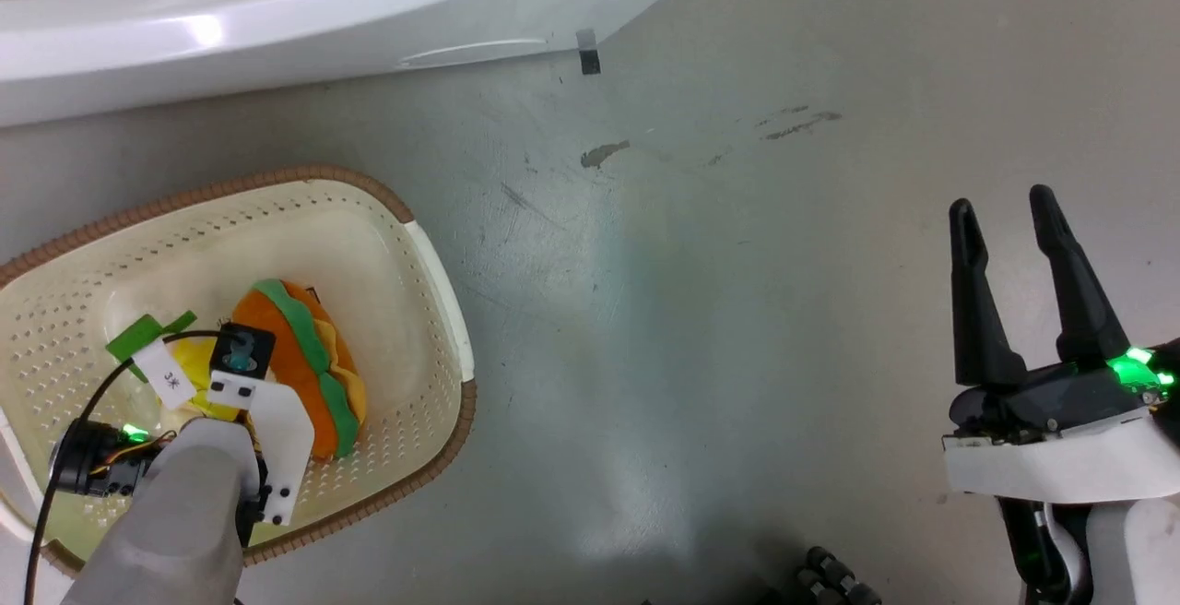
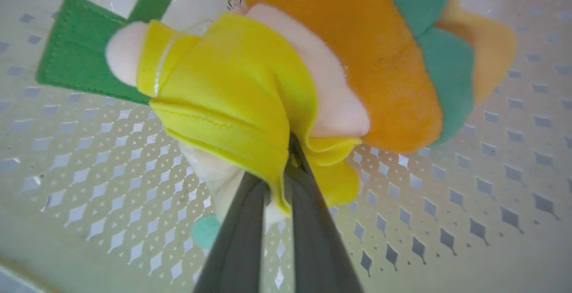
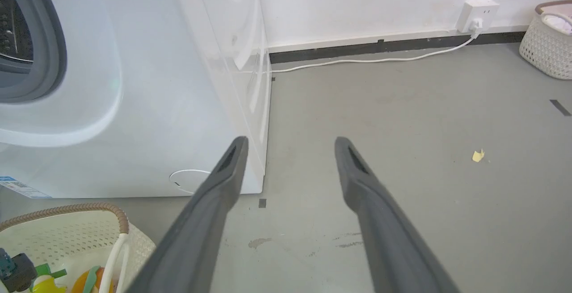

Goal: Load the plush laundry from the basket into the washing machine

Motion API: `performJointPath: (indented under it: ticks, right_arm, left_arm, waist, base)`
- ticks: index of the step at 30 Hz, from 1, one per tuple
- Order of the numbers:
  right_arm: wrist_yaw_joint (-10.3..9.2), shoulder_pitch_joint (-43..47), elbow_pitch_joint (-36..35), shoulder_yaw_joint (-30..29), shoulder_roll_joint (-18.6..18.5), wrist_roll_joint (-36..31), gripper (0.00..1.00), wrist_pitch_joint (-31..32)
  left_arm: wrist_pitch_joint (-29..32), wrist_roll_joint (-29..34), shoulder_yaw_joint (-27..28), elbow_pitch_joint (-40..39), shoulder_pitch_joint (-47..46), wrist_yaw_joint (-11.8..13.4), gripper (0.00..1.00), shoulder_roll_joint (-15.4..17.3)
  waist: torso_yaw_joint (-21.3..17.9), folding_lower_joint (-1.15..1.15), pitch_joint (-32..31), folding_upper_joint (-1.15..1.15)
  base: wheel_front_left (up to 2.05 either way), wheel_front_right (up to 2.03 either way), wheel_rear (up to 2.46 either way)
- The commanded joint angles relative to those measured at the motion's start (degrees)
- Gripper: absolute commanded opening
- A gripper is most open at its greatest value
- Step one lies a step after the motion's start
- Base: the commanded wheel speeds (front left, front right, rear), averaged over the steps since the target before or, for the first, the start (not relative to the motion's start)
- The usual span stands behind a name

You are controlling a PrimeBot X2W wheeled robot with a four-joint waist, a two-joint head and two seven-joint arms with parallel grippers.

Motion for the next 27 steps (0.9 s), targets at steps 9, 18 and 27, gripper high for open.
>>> performJointPath:
  ticks: [9, 18, 27]
  right_arm:
    - [-0.05, -0.04, 1.27, -0.61, 0.06, -2.27, 1.00, -1.36]
    - [-0.05, 4.36, 4.13, 0.69, -0.15, -5.21, 1.00, -1.36]
    - [-0.05, 9.90, 5.41, 0.97, -0.26, -7.24, 1.00, -1.36]
  left_arm:
    - [-7.64, -2.81, -2.49, 5.67, 0.81, -2.15, 0.00, -2.77]
    - [-21.55, -4.63, -2.99, 6.42, 9.45, -5.20, 0.00, -5.61]
    - [-28.91, -8.24, -1.08, 2.19, 14.67, -7.70, 0.00, -7.09]
  waist:
    - [0.28, 0.00, -9.32, 0.00]
    - [2.85, 0.00, -25.28, 0.00]
    - [6.04, 0.00, -35.70, 0.00]
  base:
    - [0.00, 0.00, 0.00]
    - [0.00, 0.00, 0.00]
    - [0.00, 0.00, 0.00]
